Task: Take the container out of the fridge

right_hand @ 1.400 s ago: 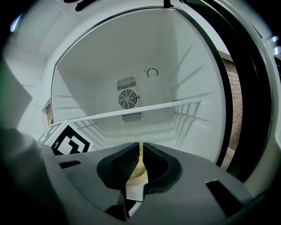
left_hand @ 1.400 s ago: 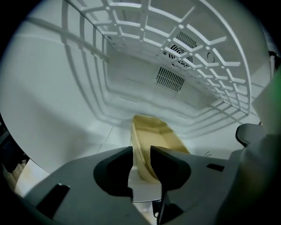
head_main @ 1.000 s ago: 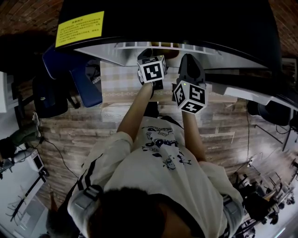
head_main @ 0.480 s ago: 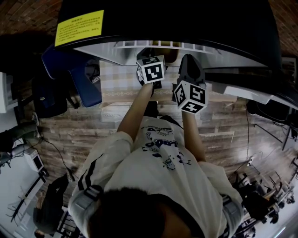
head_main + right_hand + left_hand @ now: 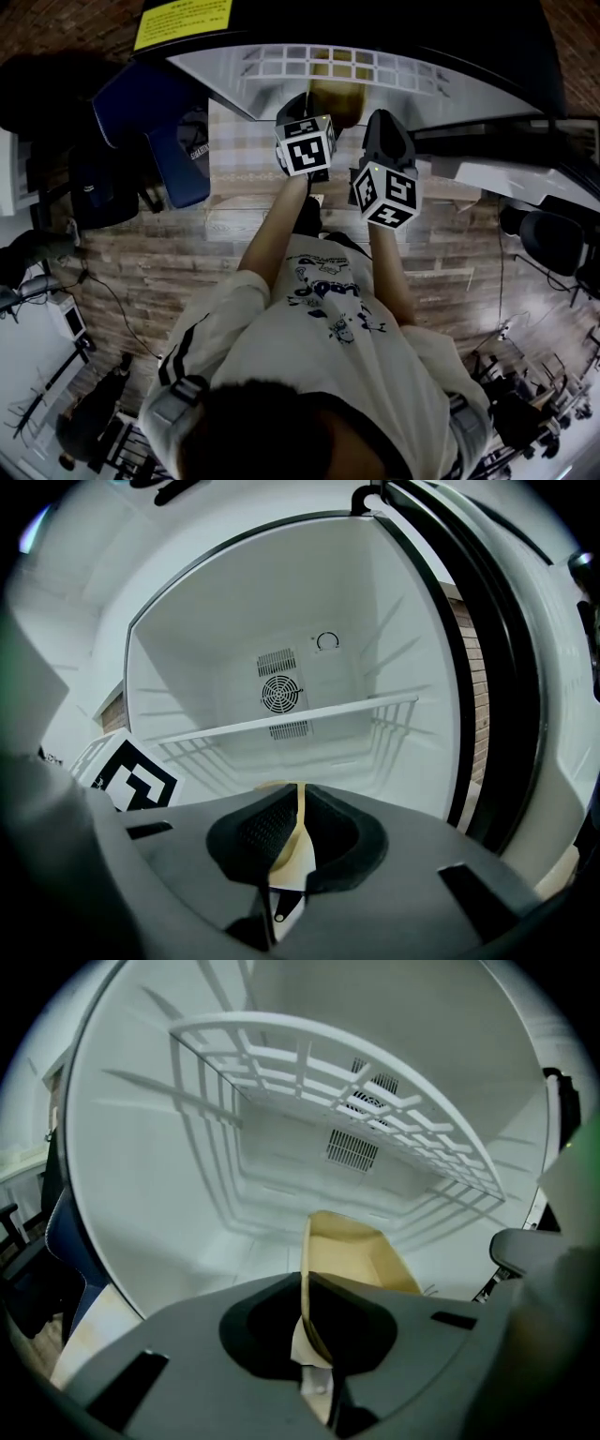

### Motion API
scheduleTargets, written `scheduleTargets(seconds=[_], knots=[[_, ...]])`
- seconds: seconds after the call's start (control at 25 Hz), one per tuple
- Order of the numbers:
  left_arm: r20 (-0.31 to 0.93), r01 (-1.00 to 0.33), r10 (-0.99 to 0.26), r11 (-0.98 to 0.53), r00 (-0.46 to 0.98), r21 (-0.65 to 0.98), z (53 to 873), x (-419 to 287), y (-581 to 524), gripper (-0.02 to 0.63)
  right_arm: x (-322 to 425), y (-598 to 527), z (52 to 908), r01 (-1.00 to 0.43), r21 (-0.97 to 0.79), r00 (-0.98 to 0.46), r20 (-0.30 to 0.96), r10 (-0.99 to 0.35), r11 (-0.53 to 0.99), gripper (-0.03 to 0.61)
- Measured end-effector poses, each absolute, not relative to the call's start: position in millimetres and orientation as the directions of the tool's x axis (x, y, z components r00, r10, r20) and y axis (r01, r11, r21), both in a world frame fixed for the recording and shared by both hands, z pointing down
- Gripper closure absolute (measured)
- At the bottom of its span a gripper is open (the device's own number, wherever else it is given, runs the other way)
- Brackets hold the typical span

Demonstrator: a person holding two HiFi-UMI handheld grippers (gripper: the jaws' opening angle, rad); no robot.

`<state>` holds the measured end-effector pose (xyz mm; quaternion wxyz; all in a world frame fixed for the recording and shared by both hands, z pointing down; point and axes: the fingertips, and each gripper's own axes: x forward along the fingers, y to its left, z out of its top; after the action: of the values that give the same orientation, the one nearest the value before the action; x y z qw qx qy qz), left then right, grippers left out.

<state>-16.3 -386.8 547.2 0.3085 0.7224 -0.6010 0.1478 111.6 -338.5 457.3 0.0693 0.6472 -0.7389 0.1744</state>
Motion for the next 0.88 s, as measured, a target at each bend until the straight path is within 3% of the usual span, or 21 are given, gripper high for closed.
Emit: scheduleTargets(seconds=[0.88], knots=[[0.522, -0.957, -0.834, -0.022, 0.177, 0.290, 513.9, -38.8, -392.2, 0.584, 93.6, -366.5, 453.3, -0.967, -0.161, -0.236, 0.291, -0.927, 0.196, 0.535]])
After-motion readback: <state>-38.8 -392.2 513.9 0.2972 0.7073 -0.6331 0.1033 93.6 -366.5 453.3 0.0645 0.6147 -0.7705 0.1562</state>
